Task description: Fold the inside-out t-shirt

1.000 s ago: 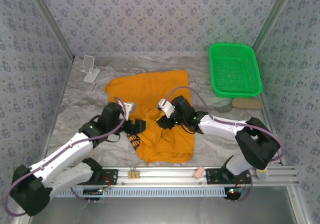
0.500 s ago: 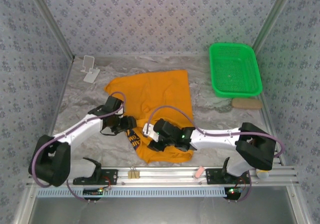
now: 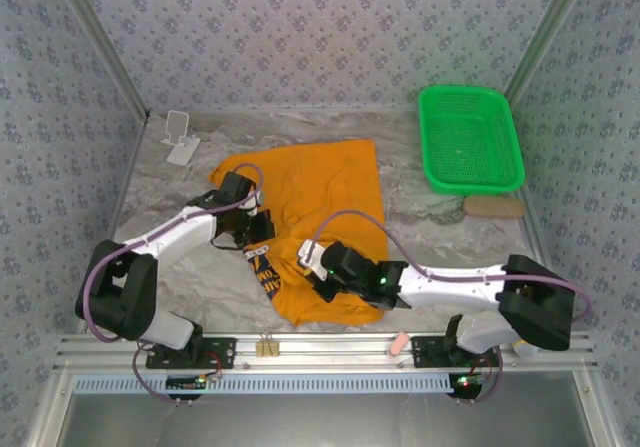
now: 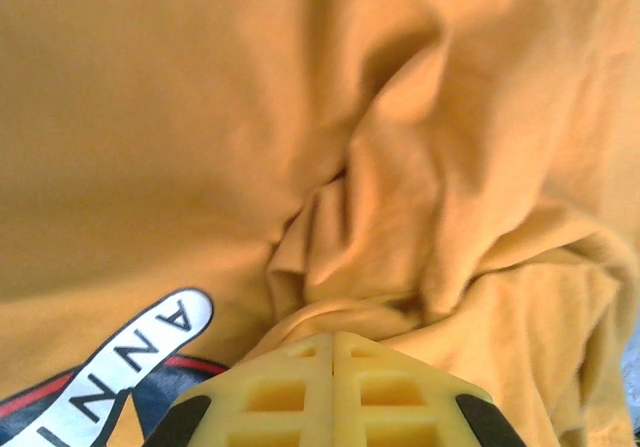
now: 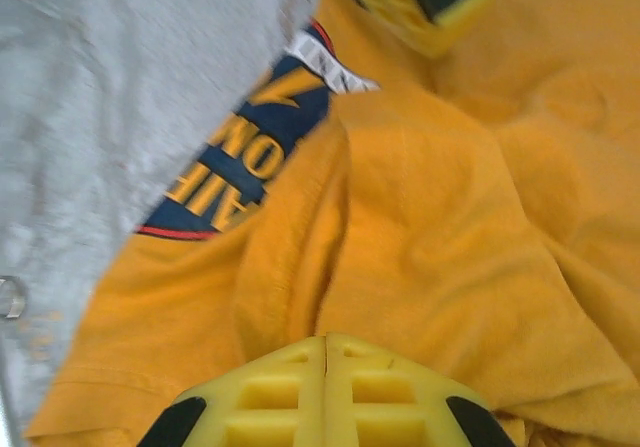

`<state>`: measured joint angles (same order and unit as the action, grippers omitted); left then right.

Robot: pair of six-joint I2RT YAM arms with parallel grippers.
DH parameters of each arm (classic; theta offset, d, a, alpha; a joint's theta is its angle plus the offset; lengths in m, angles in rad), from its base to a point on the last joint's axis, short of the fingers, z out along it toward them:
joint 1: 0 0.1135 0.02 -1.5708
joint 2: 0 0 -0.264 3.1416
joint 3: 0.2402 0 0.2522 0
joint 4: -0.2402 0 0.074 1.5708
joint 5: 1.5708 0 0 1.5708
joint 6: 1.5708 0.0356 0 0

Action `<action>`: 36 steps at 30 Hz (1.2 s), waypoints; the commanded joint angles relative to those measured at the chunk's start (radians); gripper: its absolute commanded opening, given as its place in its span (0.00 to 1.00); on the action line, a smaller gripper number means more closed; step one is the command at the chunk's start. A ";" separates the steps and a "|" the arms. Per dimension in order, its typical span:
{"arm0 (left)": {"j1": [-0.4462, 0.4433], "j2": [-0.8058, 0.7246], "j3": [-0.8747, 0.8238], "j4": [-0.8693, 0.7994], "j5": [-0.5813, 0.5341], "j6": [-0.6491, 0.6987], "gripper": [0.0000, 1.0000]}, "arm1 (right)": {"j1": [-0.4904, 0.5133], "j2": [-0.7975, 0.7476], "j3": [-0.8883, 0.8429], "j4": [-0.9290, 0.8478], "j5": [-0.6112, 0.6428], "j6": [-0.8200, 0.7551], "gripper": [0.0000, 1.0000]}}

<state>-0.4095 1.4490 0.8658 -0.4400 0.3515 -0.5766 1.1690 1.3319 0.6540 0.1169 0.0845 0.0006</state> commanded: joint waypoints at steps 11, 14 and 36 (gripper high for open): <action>0.026 0.014 0.090 -0.084 -0.005 0.049 0.29 | 0.077 0.068 -0.028 -0.073 -0.260 -0.169 0.04; 0.026 0.026 0.069 -0.087 -0.004 0.047 0.44 | 0.061 0.028 -0.057 0.005 -0.257 -0.133 0.15; -0.606 0.105 0.162 -0.029 -0.086 0.734 0.58 | -0.686 -0.226 0.046 -0.474 0.177 0.701 0.80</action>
<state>-0.9855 1.4696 0.9680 -0.4477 0.2993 -0.0341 0.5205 1.1290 0.7116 -0.2703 0.3683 0.5430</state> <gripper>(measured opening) 0.578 0.801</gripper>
